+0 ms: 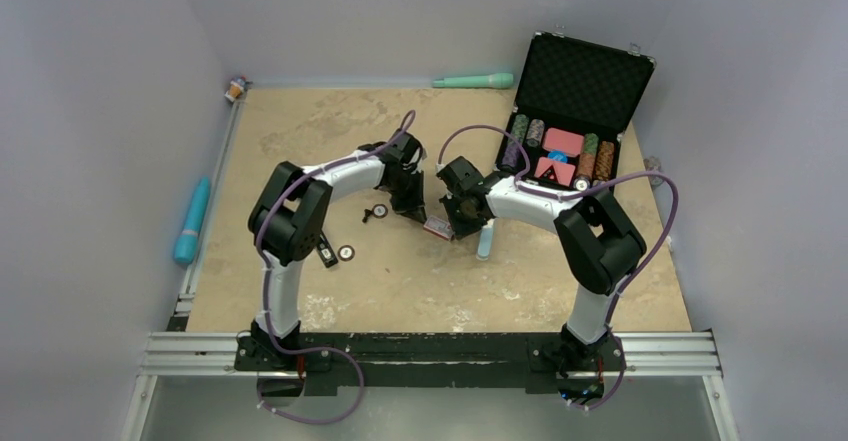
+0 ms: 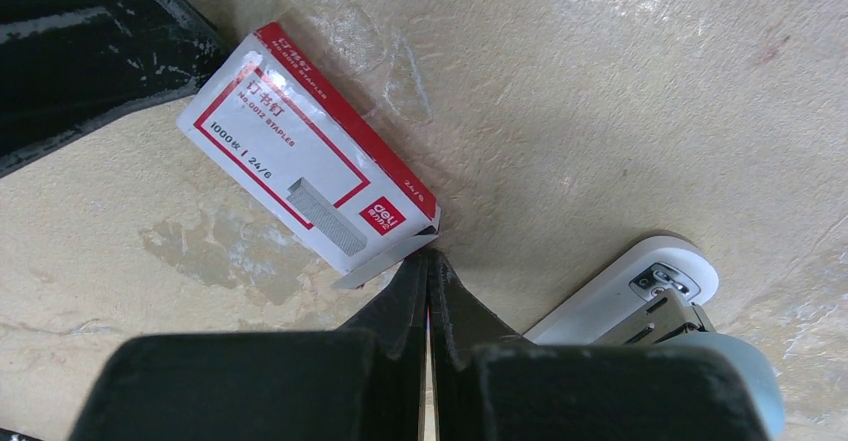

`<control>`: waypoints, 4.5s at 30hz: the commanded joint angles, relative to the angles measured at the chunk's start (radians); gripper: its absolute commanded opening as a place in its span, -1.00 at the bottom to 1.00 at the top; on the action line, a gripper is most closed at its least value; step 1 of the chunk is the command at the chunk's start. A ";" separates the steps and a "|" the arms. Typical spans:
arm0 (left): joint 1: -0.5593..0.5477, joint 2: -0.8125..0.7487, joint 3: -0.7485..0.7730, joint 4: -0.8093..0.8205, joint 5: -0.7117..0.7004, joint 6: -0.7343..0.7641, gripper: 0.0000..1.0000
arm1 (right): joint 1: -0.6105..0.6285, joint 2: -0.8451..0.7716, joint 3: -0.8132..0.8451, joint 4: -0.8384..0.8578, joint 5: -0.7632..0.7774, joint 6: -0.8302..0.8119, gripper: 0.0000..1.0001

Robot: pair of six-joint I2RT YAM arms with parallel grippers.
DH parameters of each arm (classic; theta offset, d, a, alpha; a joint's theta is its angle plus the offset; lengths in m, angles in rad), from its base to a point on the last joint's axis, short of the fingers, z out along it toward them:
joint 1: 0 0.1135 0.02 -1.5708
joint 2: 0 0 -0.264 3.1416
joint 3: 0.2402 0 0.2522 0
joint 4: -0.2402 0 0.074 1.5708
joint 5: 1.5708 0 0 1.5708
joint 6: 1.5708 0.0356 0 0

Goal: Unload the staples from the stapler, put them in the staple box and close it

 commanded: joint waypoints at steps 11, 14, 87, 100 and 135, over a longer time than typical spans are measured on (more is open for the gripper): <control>-0.005 -0.088 -0.140 0.039 -0.030 -0.015 -0.87 | -0.004 -0.025 0.021 0.005 -0.021 -0.011 -1.00; -0.005 -0.107 -0.171 0.052 -0.030 -0.018 -0.87 | -0.004 -0.012 0.045 -0.002 -0.021 -0.015 -1.00; -0.003 -0.151 -0.189 -0.105 -0.216 0.021 -0.92 | -0.026 0.092 0.162 0.054 -0.269 -0.016 -1.00; -0.003 -0.182 -0.220 -0.150 -0.275 0.000 -0.92 | 0.006 0.135 0.216 0.058 -0.315 -0.009 -1.00; 0.013 -1.005 -0.390 -0.385 -0.458 0.103 0.86 | 0.014 -0.351 0.329 -0.092 -0.107 0.088 0.97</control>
